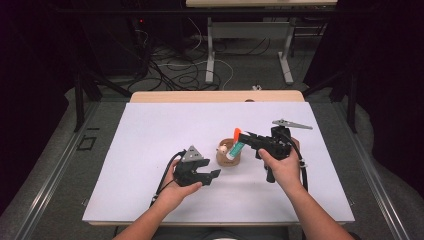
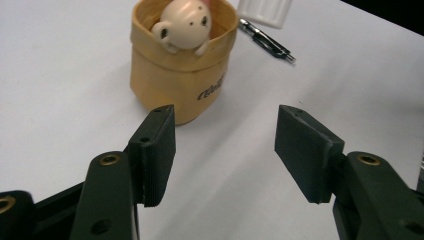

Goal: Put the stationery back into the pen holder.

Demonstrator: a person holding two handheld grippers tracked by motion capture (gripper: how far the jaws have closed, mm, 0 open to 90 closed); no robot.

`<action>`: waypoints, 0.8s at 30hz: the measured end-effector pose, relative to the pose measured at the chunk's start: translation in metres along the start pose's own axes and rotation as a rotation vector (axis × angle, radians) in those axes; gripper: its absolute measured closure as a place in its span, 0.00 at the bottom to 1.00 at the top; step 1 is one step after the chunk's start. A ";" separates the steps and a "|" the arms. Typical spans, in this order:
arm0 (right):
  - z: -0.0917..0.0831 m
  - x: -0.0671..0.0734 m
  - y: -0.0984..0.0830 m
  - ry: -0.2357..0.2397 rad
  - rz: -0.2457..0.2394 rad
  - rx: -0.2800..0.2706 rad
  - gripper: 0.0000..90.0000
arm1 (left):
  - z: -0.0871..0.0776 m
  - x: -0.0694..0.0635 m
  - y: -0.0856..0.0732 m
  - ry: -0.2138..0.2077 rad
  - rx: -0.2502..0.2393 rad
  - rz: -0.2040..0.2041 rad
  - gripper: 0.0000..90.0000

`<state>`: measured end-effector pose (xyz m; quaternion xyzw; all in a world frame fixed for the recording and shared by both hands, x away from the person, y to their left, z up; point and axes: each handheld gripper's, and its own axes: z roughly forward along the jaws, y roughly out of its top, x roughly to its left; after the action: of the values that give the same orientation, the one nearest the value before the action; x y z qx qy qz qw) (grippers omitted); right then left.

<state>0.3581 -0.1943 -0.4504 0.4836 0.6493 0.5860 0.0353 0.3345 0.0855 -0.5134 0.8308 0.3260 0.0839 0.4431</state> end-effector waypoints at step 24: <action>0.019 0.016 0.003 -0.158 -0.320 -0.015 0.73 | -0.009 0.021 0.002 0.083 -0.018 -0.113 0.03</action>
<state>0.3630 -0.1702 -0.4461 0.4183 0.7087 0.5381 0.1824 0.3477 0.1036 -0.5098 0.8030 0.3896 0.0961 0.4407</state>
